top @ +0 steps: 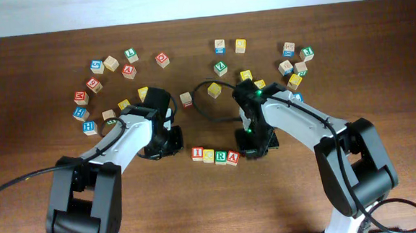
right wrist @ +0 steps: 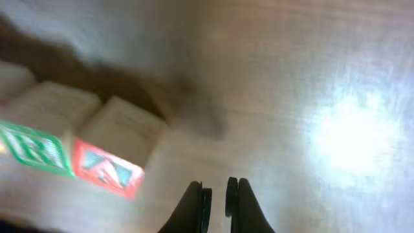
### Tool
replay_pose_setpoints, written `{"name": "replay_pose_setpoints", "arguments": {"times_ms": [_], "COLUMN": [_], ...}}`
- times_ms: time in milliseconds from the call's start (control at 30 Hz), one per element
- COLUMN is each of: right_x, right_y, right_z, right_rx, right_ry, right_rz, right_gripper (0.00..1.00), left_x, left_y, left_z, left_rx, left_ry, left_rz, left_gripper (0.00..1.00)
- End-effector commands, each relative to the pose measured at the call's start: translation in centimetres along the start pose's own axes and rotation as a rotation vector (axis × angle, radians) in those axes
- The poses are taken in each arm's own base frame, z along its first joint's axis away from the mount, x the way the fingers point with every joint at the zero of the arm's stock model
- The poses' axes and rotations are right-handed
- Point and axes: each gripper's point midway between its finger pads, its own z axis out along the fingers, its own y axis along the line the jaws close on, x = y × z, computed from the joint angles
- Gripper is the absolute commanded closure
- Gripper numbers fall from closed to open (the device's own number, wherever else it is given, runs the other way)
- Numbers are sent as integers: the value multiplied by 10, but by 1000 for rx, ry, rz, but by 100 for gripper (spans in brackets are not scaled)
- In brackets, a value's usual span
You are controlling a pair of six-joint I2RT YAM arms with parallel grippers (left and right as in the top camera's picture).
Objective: Spell out ICRA
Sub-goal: 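Bring both grippers to opposite ends of the block row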
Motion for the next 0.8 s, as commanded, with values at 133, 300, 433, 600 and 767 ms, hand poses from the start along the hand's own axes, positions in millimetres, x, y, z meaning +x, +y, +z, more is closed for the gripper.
{"name": "replay_pose_setpoints", "arguments": {"times_ms": [133, 300, 433, 600, 767], "right_x": [4, 0, 0, -1, -5], "right_y": [14, 18, 20, 22, 28], "right_z": [6, 8, 10, 20, 20], "right_rx": [-25, -32, -49, -78, -112], "right_ry": [9, -8, -9, -20, -34], "right_rz": [6, 24, 46, 39, 30], "right_gripper": [96, 96, 96, 96, 96], "left_x": [6, 11, 14, 16, 21], "left_y": [-8, -22, -28, -28, -29], "left_z": [5, 7, 8, 8, 8], "left_rx": [48, 75, 76, 74, 69], "left_ry": [31, 41, 43, 51, 66], "left_rz": [-10, 22, 45, 43, 48], "left_gripper": [100, 100, 100, 100, 100]}}
